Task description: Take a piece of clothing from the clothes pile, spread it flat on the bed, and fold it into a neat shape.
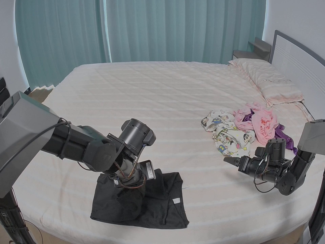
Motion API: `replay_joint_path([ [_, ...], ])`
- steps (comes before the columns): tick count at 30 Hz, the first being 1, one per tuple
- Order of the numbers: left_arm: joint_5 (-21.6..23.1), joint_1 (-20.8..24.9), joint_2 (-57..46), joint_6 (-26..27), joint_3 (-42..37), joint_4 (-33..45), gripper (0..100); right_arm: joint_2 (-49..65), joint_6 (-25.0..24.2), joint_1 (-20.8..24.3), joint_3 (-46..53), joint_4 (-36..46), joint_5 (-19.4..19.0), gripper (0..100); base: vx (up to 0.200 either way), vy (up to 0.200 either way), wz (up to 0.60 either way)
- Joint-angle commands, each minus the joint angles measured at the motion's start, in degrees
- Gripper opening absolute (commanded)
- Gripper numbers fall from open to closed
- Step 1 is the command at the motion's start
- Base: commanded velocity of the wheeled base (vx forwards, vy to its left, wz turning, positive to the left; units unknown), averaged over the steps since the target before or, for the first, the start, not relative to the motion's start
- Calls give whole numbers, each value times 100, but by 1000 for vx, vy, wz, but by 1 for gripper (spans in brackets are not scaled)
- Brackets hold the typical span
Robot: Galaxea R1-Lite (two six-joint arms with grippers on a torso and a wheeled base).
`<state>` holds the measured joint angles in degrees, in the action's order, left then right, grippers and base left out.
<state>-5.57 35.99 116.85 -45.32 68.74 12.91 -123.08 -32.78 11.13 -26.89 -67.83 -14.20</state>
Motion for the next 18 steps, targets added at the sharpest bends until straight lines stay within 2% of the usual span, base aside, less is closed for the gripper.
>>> replay_joint_path([
  [1, -5, 5, 128, 6, 52, -17, 0, -15, 0, 3, 9, -2, -4, 100, 0, 0, 0],
  [14, 47, -22, 506, -20, 236, -43, 0, -41, 0, 12, 9, -2, -4, 100, 0, 0, 0],
  [16, 91, -22, 515, -20, 245, -52, 0, -50, 0, 12, 9, -2, -4, 100, 0, 0, 0],
  [18, 346, -22, 497, -20, 236, -43, 0, -59, 0, 30, 9, -2, -4, 100, 0, 0, 0],
])
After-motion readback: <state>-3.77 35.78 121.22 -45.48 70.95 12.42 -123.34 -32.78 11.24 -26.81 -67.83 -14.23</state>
